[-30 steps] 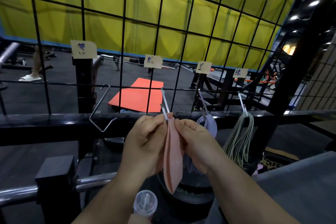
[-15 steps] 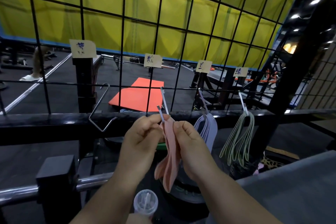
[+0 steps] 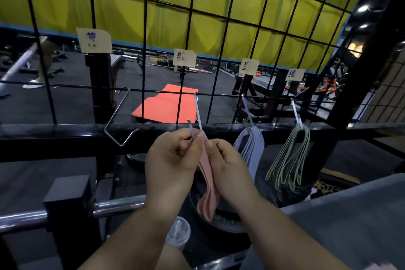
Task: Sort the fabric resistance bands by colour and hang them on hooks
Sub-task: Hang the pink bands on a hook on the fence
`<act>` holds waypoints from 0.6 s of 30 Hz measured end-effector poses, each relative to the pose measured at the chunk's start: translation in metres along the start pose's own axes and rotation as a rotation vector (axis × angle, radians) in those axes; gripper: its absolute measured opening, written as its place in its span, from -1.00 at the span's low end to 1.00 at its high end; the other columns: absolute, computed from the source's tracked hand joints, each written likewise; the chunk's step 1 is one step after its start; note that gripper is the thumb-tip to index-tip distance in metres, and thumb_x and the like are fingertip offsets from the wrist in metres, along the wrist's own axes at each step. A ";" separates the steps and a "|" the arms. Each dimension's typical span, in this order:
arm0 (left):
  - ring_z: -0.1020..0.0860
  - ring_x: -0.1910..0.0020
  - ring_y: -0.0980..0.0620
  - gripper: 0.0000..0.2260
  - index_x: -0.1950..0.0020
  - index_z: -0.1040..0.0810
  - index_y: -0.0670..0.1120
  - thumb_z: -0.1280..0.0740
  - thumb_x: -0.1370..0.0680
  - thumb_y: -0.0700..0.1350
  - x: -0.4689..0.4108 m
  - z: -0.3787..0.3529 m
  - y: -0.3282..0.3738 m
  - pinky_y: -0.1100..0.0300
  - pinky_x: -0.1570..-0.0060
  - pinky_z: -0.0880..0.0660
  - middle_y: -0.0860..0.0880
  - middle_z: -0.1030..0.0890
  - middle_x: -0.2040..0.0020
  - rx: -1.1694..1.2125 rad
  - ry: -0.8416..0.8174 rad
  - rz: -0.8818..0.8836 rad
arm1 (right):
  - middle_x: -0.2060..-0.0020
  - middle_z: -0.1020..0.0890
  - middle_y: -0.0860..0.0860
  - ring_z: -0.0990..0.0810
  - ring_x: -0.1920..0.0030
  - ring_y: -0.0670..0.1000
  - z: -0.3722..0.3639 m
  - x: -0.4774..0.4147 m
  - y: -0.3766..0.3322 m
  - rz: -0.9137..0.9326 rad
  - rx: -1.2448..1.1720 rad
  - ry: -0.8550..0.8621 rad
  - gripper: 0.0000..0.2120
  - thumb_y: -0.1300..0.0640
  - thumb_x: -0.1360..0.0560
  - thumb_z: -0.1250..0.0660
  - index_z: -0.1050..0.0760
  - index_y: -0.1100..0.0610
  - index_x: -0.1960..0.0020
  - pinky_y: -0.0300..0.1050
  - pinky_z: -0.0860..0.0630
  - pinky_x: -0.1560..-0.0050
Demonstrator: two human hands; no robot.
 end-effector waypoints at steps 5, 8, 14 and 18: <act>-0.38 0.43 0.17 -0.71 0.15 -0.56 0.28 -0.38 -0.54 -0.16 0.001 0.001 -0.001 0.38 0.36 -0.36 -0.04 -0.39 0.42 0.059 0.017 -0.007 | 0.37 -0.47 -0.08 -0.41 0.37 -0.16 -0.004 0.003 0.007 0.005 0.064 -0.013 -0.70 -0.08 -0.63 -0.16 -0.43 0.06 0.19 -0.30 -0.36 0.35; -0.36 0.40 0.11 -0.88 0.12 -0.52 0.23 -0.35 -0.51 -0.03 0.003 -0.001 -0.001 0.24 0.33 -0.39 -0.07 -0.39 0.35 0.086 0.015 -0.052 | 0.38 -0.45 -0.06 -0.40 0.37 -0.17 -0.009 0.007 0.011 0.026 0.046 -0.028 -0.68 -0.05 -0.63 -0.15 -0.42 0.15 0.18 -0.28 -0.35 0.34; -0.54 0.20 0.12 -0.87 -0.07 -0.50 0.08 -0.30 -0.53 0.01 0.012 -0.011 -0.027 0.25 0.17 -0.47 0.04 -0.54 0.16 0.060 -0.045 -0.053 | 0.30 -0.52 -0.03 -0.48 0.27 -0.14 -0.013 0.016 0.022 0.046 0.004 -0.081 -0.68 -0.06 -0.63 -0.12 -0.46 0.18 0.01 -0.14 -0.45 0.20; -0.51 0.20 0.19 -0.82 0.07 -0.43 0.07 -0.12 -0.55 0.13 0.029 -0.018 -0.044 0.42 0.24 -0.35 0.15 -0.50 0.21 -0.156 -0.114 -0.111 | 0.20 -0.60 0.03 -0.55 0.21 -0.04 -0.020 0.025 0.031 0.038 -0.009 -0.147 -0.59 -0.16 -0.55 -0.09 -0.48 0.15 -0.06 -0.04 -0.50 0.12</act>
Point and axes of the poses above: each hand's wrist, its own x-axis away from the middle knuckle, its own z-axis out of the back of the hand, y = z × x, the point moved 10 cm from there along -x, towards the middle knuckle
